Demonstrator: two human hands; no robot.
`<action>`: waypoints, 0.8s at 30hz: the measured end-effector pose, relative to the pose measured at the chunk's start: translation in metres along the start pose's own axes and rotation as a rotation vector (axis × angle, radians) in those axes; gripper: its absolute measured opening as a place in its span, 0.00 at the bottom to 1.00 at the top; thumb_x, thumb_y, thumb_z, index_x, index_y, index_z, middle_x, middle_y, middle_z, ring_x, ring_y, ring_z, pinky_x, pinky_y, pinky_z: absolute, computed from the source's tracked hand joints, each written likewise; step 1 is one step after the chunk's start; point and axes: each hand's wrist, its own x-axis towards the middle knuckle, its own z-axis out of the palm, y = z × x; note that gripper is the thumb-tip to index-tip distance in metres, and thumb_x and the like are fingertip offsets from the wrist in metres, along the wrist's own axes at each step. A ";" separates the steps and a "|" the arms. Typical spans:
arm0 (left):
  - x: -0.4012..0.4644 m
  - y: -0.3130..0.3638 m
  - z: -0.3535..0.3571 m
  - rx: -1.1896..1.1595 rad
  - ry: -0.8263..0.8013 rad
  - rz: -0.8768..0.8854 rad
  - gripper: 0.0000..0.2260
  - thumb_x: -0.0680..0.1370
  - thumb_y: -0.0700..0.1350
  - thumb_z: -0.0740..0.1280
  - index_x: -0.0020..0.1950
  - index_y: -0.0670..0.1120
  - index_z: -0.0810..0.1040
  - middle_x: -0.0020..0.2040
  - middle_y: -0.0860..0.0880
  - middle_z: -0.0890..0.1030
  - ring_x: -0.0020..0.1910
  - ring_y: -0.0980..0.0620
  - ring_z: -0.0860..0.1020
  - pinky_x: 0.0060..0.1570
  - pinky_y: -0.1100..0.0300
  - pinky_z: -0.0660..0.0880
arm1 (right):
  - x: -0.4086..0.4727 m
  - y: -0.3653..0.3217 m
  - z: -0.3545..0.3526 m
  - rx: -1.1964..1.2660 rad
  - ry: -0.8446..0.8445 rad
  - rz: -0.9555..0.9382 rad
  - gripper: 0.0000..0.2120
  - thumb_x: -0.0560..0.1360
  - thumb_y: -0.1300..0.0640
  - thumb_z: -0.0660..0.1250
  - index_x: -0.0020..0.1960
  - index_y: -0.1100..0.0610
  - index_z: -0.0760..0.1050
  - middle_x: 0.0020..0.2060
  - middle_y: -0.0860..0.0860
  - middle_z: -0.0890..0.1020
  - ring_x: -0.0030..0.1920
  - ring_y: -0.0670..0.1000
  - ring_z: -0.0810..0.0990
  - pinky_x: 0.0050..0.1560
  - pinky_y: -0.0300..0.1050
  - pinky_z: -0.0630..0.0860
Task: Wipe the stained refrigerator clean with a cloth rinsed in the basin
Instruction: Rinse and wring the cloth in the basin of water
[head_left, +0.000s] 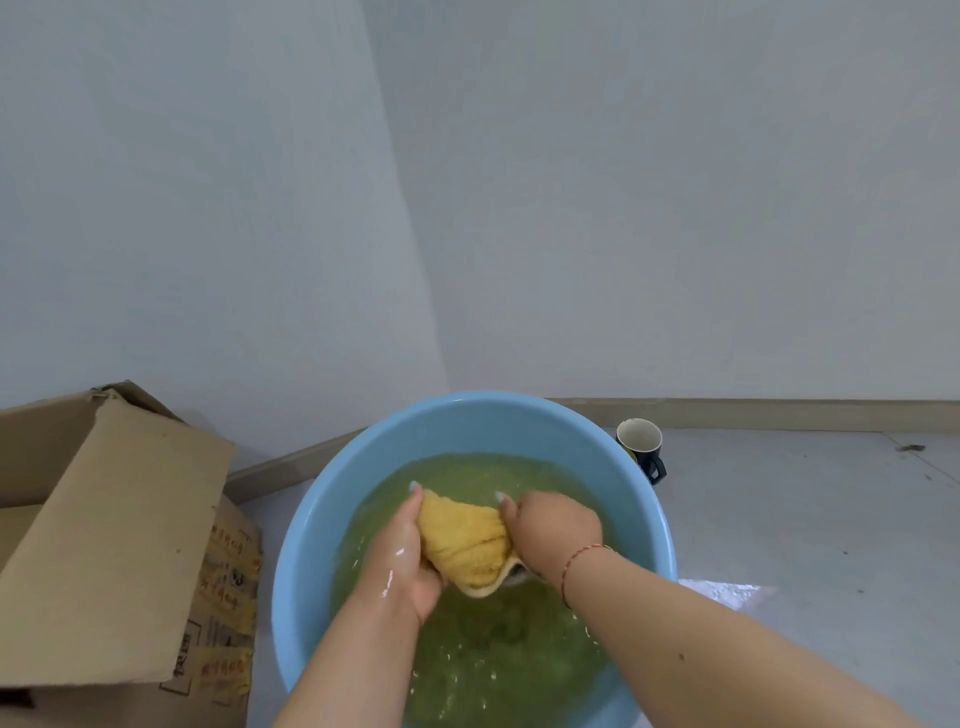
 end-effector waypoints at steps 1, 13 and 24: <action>0.003 0.001 -0.005 0.061 0.038 0.041 0.16 0.81 0.50 0.62 0.64 0.40 0.72 0.57 0.37 0.79 0.51 0.38 0.79 0.49 0.42 0.77 | 0.001 0.008 0.007 -0.065 -0.025 0.037 0.32 0.80 0.36 0.42 0.51 0.57 0.77 0.48 0.56 0.80 0.47 0.55 0.79 0.44 0.48 0.75; 0.006 -0.001 -0.021 1.498 -0.469 0.289 0.35 0.69 0.33 0.68 0.71 0.57 0.64 0.61 0.55 0.74 0.58 0.56 0.75 0.45 0.67 0.75 | -0.016 -0.019 -0.020 -0.257 -0.444 -0.351 0.19 0.71 0.45 0.70 0.55 0.56 0.79 0.43 0.52 0.80 0.40 0.53 0.76 0.45 0.45 0.76; -0.013 0.013 0.020 0.211 -0.428 0.320 0.16 0.63 0.34 0.67 0.51 0.37 0.76 0.39 0.40 0.78 0.34 0.46 0.79 0.35 0.56 0.78 | -0.011 0.025 -0.061 1.287 -0.307 -0.295 0.16 0.68 0.50 0.77 0.46 0.60 0.77 0.39 0.54 0.83 0.40 0.53 0.80 0.40 0.43 0.78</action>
